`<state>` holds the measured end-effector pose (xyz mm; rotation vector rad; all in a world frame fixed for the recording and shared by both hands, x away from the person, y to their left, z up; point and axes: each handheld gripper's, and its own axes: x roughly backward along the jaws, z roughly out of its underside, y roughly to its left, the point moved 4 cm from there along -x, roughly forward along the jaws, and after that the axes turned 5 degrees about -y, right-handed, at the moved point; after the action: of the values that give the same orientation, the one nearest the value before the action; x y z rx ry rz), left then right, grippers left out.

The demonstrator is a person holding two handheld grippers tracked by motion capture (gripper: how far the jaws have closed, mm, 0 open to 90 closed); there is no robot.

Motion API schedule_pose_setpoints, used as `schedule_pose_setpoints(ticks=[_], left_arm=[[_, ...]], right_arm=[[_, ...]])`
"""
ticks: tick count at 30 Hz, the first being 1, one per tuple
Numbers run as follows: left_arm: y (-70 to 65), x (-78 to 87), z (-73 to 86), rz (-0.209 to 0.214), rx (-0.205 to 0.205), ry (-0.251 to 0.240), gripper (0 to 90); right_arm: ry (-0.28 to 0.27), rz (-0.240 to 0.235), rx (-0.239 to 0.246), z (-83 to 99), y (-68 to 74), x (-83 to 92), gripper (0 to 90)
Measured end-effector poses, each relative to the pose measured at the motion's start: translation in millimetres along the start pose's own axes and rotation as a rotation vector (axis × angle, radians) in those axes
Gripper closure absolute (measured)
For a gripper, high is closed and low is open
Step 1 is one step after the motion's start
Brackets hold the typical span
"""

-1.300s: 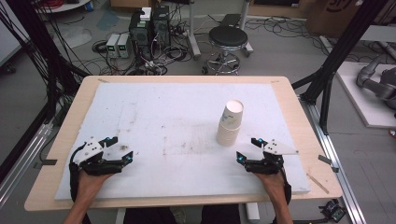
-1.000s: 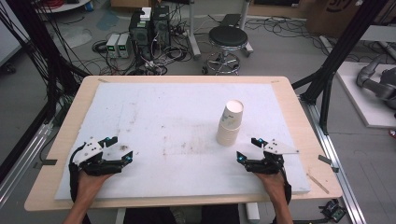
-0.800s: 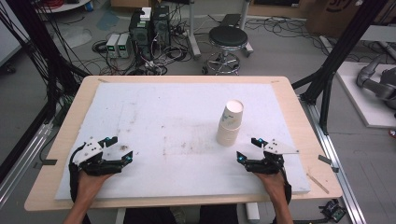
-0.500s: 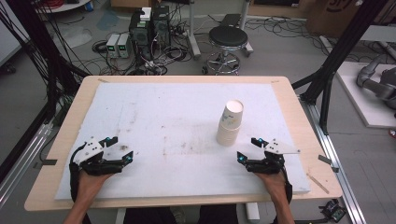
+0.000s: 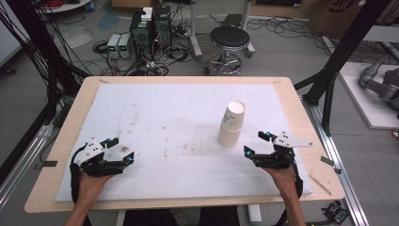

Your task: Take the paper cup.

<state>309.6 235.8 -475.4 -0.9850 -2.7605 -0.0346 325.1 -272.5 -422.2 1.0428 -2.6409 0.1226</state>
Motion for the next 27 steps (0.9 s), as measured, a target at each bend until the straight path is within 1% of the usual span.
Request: schedule_pose_setpoints(ticks=[1, 2, 3, 4, 5, 6, 7, 8, 9, 10, 11, 12, 16, 17, 18, 20, 22, 23, 24, 25, 27], left_arm=[[-0.1, -0.3, 0.0, 0.001, -0.004, 0.002, 13.9], [-0.4, -0.5, 0.0, 0.0, -0.005, 0.004, 13.9], [-0.5, -0.6, 0.0, 0.001, -0.003, 0.004, 13.9], [-0.3, -0.6, 0.0, 0.002, -0.003, 0.005, 13.9], [0.0, -0.6, 0.0, 0.004, -0.001, 0.003, 13.9], [0.1, -0.4, 0.0, 0.003, 0.004, 0.002, 13.9], [0.3, -0.3, 0.0, 0.004, 0.008, 0.001, 13.9], [0.6, -0.3, 0.0, 0.006, 0.009, 0.002, 13.9], [0.8, -0.5, 0.0, 0.005, 0.009, 0.003, 13.9], [0.8, -0.6, 0.0, 0.006, 0.009, 0.004, 13.9], [0.6, -0.9, 0.0, 0.006, 0.008, 0.007, 13.9], [0.6, -0.9, 0.0, 0.006, 0.008, 0.007, 13.9], [0.8, -1.3, 0.1, 0.004, 0.009, 0.013, 13.9], [1.0, -1.3, 0.1, 0.005, 0.009, 0.013, 13.9], [1.1, -1.5, 0.1, 0.005, 0.011, 0.014, 13.9], [1.2, -1.7, 0.1, 0.006, 0.013, 0.017, 13.9], [0.9, -1.9, 0.2, 0.006, 0.014, 0.018, 13.9], [1.0, -1.7, 0.1, 0.007, 0.011, 0.016, 13.9], [1.0, -1.7, 0.1, 0.007, 0.011, 0.016, 13.9], [1.1, -1.6, 0.1, 0.008, 0.012, 0.015, 13.9], [1.2, -1.4, 0.1, 0.011, 0.011, 0.013, 13.9]], right_arm=[[-0.002, 0.0, 0.009, -10.5, -1.8, 3.6, 15.3], [-0.002, 0.0, 0.009, -10.5, -1.8, 3.6, 15.3], [-0.003, 0.002, 0.017, -16.5, -3.2, 5.2, 15.3], [0.0, -0.009, 0.024, -28.7, -3.9, 8.6, 15.2], [0.0, -0.009, 0.024, -28.7, -3.9, 8.6, 15.2], [0.0, -0.008, 0.031, -35.0, -4.4, 10.3, 15.3], [0.004, -0.015, 0.041, -46.8, -5.6, 13.2, 15.2], [0.004, -0.015, 0.041, -46.8, -5.6, 13.2, 15.2], [0.01, -0.016, 0.045, -52.3, -6.3, 14.4, 15.2], [0.016, -0.02, 0.054, -62.5, -7.8, 16.5, 15.3], [0.02, -0.025, 0.052, -67.0, -8.1, 17.6, 15.2], [0.02, -0.025, 0.052, -67.0, -8.1, 17.6, 15.2], [0.034, -0.034, 0.064, -81.7, -10.4, 18.7, 15.3], [0.044, -0.039, 0.07, -88.4, -11.7, 17.8, 15.3], [0.044, -0.039, 0.07, -88.4, -11.7, 17.8, 15.3], [0.066, -0.053, 0.089, -98.8, -13.1, 14.6, 15.3], [0.076, -0.06, 0.093, -102.2, -13.3, 13.2, 15.3], [0.097, -0.067, 0.107, -108.6, -14.1, 10.7, 15.2], [0.097, -0.067, 0.107, -108.6, -14.1, 10.7, 15.2], [0.118, -0.077, 0.115, -114.5, -14.6, 8.0, 15.2], [0.127, -0.079, 0.12, -117.2, -14.8, 6.5, 15.3]])
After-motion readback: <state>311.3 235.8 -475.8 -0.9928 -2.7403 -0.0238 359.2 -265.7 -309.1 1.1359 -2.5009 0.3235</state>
